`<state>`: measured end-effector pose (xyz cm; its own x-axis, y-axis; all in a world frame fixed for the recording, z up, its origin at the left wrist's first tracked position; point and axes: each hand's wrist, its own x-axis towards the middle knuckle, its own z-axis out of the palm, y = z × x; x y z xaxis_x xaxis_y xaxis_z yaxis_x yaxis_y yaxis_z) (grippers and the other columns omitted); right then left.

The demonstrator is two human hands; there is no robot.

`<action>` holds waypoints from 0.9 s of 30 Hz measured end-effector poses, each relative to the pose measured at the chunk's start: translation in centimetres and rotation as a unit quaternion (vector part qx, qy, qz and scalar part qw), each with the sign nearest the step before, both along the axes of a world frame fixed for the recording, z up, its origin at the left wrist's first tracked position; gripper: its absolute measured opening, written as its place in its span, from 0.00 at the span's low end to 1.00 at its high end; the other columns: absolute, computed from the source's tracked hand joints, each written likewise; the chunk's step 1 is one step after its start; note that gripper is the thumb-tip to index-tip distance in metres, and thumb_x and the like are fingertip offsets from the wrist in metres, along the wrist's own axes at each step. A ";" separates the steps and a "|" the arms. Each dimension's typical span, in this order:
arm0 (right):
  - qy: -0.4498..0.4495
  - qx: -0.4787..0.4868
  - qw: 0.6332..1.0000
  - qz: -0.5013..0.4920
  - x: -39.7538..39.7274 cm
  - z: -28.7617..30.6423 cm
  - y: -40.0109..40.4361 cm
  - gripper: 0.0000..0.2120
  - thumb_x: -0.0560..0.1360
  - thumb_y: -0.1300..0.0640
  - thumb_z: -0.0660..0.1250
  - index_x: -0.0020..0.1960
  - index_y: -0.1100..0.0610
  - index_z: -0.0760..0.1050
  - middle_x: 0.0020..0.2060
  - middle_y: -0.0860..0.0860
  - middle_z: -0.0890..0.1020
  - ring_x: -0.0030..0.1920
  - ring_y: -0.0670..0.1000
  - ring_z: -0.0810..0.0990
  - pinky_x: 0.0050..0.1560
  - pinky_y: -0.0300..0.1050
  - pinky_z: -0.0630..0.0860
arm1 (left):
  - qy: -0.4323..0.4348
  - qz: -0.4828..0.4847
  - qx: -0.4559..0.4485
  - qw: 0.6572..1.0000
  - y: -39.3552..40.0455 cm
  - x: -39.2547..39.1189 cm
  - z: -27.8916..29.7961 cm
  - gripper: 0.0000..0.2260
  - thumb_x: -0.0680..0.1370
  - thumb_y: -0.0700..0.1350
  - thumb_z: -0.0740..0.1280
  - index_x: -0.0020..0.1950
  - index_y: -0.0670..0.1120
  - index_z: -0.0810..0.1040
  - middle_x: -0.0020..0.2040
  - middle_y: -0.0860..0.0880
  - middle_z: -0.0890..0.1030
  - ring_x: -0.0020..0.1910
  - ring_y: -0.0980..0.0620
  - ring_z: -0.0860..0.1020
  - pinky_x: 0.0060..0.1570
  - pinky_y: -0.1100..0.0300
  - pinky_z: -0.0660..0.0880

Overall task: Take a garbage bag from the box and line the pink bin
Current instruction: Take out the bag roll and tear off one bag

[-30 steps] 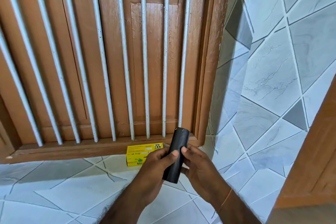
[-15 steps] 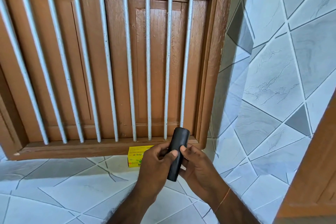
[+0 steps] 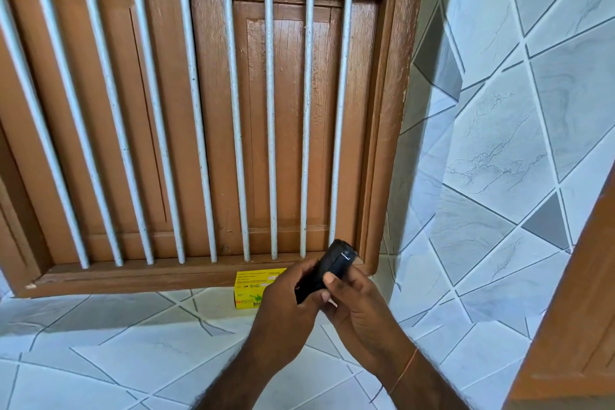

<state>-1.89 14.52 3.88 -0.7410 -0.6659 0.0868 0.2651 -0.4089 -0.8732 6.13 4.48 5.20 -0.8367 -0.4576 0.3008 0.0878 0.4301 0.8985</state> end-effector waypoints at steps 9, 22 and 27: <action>0.010 -0.012 0.997 0.075 -0.5 0.0 0.9 0.17 0.76 0.65 0.66 0.64 0.57 0.75 0.60 0.64 0.79 0.63 0.65 0.77 0.65 0.68 0.70 | 0.026 -0.029 0.073 0.997 -0.5 0.4 -0.2 0.20 0.76 0.35 0.68 0.56 0.60 0.77 0.52 0.61 0.84 0.53 0.60 0.81 0.54 0.63 0.79; 0.136 0.026 0.990 -0.031 -0.1 0.4 0.1 0.32 0.62 0.52 0.80 0.63 0.56 0.75 0.55 0.60 0.83 0.58 0.61 0.80 0.58 0.57 0.78 | 0.115 0.173 -0.132 0.969 1.8 0.2 -2.0 0.16 0.71 0.39 0.75 0.57 0.48 0.81 0.51 0.54 0.82 0.49 0.51 0.79 0.50 0.61 0.79; 0.149 0.053 0.986 -0.046 -0.2 -0.2 0.2 0.24 0.70 0.60 0.75 0.63 0.56 0.73 0.54 0.59 0.83 0.57 0.61 0.81 0.58 0.62 0.78 | 0.089 0.166 -0.042 0.981 1.6 0.2 -1.2 0.11 0.73 0.39 0.74 0.45 0.56 0.78 0.40 0.59 0.81 0.40 0.60 0.79 0.36 0.71 0.75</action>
